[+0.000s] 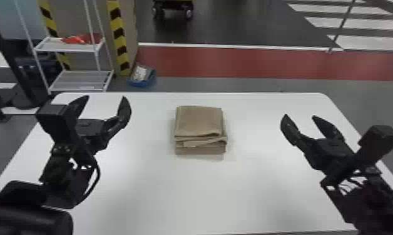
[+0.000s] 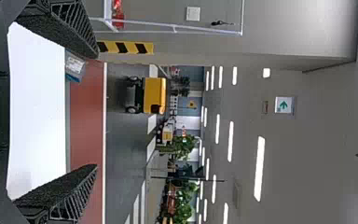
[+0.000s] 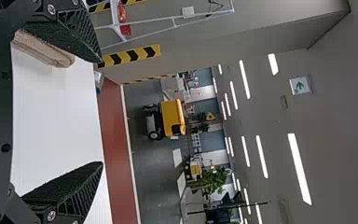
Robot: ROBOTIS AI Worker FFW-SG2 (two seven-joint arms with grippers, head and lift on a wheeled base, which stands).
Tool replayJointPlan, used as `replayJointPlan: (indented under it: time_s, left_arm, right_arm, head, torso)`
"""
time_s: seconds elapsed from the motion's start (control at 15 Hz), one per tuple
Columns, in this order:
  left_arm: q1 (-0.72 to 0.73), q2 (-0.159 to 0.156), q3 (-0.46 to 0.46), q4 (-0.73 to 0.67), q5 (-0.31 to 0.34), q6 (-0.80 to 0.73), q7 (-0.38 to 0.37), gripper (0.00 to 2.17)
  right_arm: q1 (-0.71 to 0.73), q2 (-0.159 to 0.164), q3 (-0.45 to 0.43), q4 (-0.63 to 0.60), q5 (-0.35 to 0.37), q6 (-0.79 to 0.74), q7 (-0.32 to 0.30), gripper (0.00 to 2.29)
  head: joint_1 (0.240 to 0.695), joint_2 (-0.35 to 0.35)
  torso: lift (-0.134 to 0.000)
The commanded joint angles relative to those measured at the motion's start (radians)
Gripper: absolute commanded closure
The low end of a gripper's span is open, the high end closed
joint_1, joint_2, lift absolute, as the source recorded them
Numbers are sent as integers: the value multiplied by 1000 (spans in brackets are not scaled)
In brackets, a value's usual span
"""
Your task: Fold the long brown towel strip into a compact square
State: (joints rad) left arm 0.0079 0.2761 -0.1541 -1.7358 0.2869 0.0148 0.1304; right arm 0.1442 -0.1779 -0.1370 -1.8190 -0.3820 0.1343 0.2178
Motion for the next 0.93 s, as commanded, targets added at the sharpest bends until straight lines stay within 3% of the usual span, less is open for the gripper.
replayJointPlan:
  time_s: [0.0,0.87]
  left_arm:
    - [-6,0,-5,1,2,3,0,53]
    - [-43,41,-15,10,38,52,-2,53]
  right_arm:
    - [0,0,1,0,0,0,-2,107]
    - [-28,5,24,15,12,3,-49,107]
  head:
    - [639,-52]
    - [627,-47]
  torso:
    - [-120]
    - [-120]
